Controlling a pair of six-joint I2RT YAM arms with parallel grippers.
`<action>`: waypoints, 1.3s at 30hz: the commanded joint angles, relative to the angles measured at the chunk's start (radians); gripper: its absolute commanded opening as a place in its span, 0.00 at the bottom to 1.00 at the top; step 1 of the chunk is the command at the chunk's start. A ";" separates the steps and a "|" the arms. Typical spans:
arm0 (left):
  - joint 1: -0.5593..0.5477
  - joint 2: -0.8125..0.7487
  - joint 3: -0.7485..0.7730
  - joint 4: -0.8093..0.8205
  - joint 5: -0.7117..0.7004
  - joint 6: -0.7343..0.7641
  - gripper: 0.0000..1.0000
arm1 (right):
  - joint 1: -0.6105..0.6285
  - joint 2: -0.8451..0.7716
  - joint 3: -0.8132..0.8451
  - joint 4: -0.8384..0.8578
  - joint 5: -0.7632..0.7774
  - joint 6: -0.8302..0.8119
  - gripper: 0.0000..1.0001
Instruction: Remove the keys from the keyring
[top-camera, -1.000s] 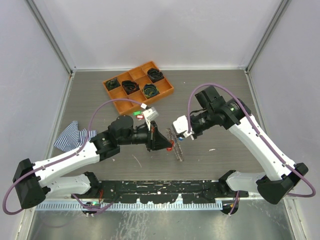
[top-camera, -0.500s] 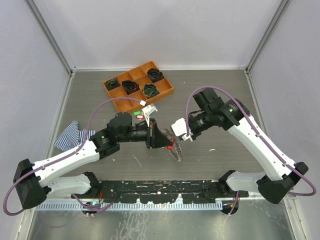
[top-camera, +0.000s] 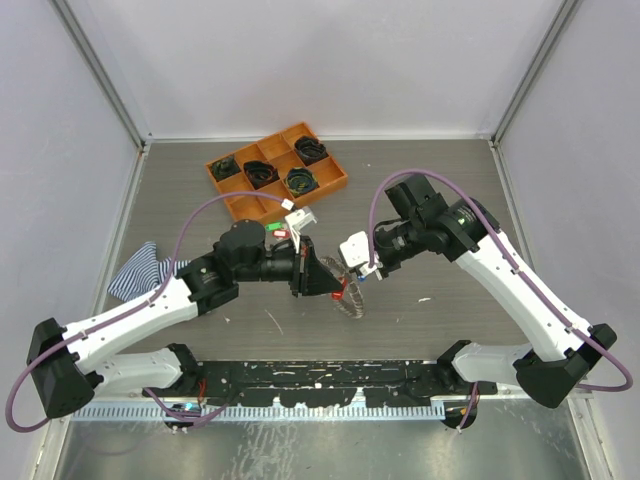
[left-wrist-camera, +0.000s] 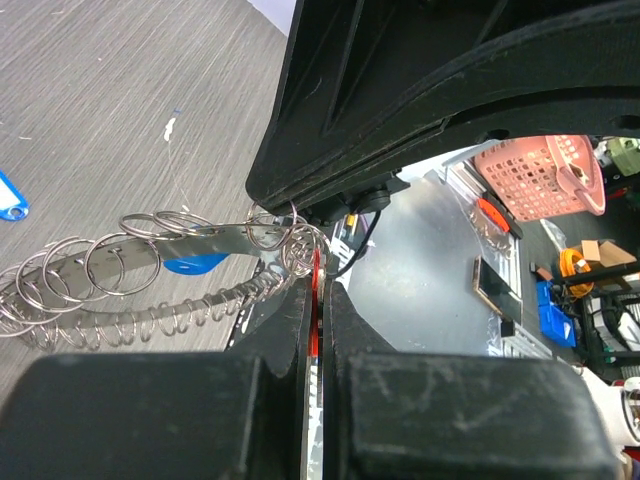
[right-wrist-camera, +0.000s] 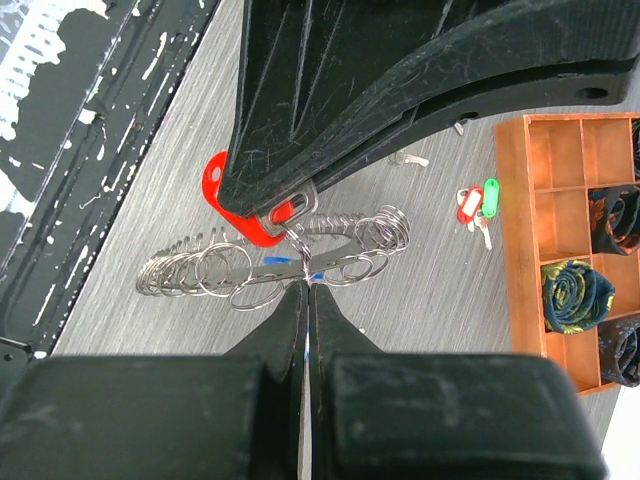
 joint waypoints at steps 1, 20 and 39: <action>0.001 0.005 0.067 -0.035 0.037 0.050 0.00 | 0.011 -0.011 0.027 0.048 -0.033 0.029 0.01; 0.052 -0.062 0.022 -0.082 0.052 0.084 0.00 | 0.004 -0.029 0.018 0.036 -0.104 0.009 0.01; 0.059 -0.054 0.055 -0.117 0.087 0.136 0.00 | -0.001 0.022 0.025 0.049 -0.132 0.054 0.01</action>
